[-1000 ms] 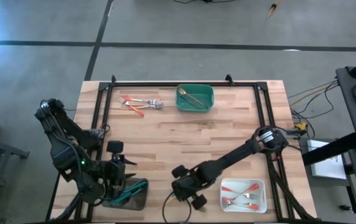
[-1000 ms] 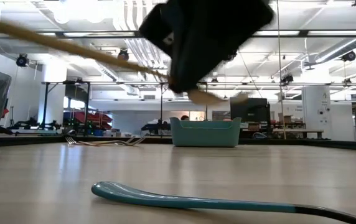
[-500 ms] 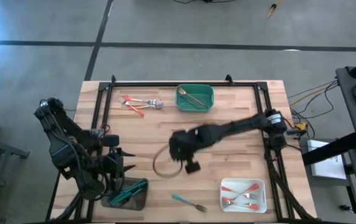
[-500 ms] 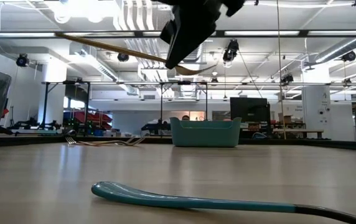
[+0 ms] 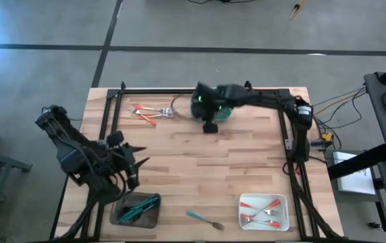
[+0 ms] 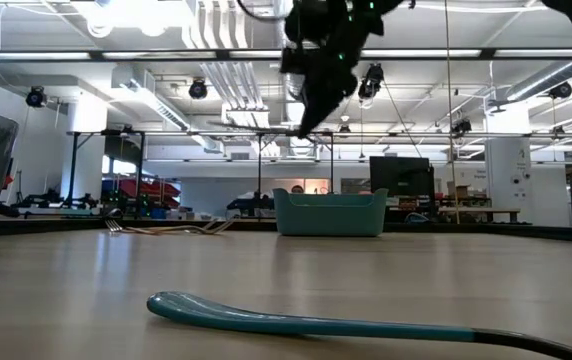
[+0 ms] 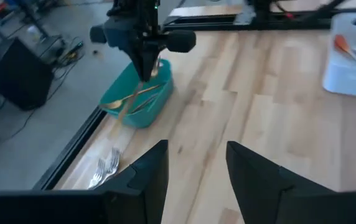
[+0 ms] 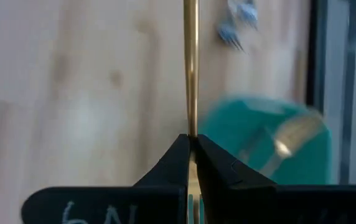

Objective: Sort silverware by color (type)
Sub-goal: Put the gold fork into the green bin, then put the blue fork into the black bin

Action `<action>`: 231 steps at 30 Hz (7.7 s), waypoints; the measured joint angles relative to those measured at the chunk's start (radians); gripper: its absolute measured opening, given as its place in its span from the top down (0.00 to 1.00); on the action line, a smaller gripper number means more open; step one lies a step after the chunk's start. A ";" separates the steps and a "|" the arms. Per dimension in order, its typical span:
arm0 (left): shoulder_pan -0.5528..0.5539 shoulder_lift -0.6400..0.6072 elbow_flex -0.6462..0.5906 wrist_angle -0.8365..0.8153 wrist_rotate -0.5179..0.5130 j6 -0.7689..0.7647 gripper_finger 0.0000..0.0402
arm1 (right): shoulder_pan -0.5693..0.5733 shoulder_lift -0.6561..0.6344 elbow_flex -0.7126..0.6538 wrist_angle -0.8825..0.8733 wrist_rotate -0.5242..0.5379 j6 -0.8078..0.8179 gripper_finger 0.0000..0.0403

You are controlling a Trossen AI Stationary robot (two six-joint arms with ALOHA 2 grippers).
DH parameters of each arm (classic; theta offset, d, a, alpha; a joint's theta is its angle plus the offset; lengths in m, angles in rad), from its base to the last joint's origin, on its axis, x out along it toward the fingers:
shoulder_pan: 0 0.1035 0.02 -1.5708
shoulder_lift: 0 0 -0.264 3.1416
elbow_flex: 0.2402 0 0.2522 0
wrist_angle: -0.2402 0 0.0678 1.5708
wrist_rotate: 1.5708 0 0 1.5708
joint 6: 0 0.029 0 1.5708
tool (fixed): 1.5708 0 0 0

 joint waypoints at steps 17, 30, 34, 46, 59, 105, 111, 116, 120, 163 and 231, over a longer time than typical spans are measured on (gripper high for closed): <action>0.197 0.001 0.000 0.077 -0.001 -0.047 0.64 | -0.327 0.105 -0.010 -0.002 -0.108 -0.101 0.98; 0.201 0.075 0.000 0.111 -0.034 -0.050 0.64 | -0.339 0.152 -0.016 -0.007 -0.129 -0.101 0.98; 0.201 0.090 0.000 0.117 -0.038 -0.075 0.64 | -0.360 0.143 -0.017 -0.029 -0.258 -0.059 0.98; 0.201 0.093 0.000 0.132 -0.017 -0.107 0.64 | -0.371 0.142 -0.039 -0.029 -0.313 -0.044 0.98; 0.201 0.092 0.000 0.133 -0.015 -0.102 0.64 | -0.371 0.142 -0.082 -0.045 -0.313 0.050 0.80; 0.199 0.090 0.000 0.158 0.016 -0.019 0.64 | -0.030 -0.686 -0.822 0.386 -0.387 0.807 0.88; 0.194 0.070 0.000 0.153 0.146 -0.018 0.64 | 0.219 -0.668 -0.885 0.547 -0.248 0.933 0.88; 0.171 0.045 0.000 0.152 0.251 0.007 0.64 | 0.405 -0.612 -0.888 0.610 -0.120 0.979 0.88; 0.151 0.031 0.000 0.158 0.306 0.062 0.64 | 0.528 -0.536 -0.867 0.651 -0.099 0.994 0.88; -0.009 0.058 -0.002 0.190 0.644 0.225 0.64 | 0.780 0.185 -0.153 0.314 -0.291 1.045 0.73; -0.031 0.056 -0.002 0.128 0.701 0.291 0.64 | 0.868 0.321 -0.083 0.179 0.130 0.943 0.97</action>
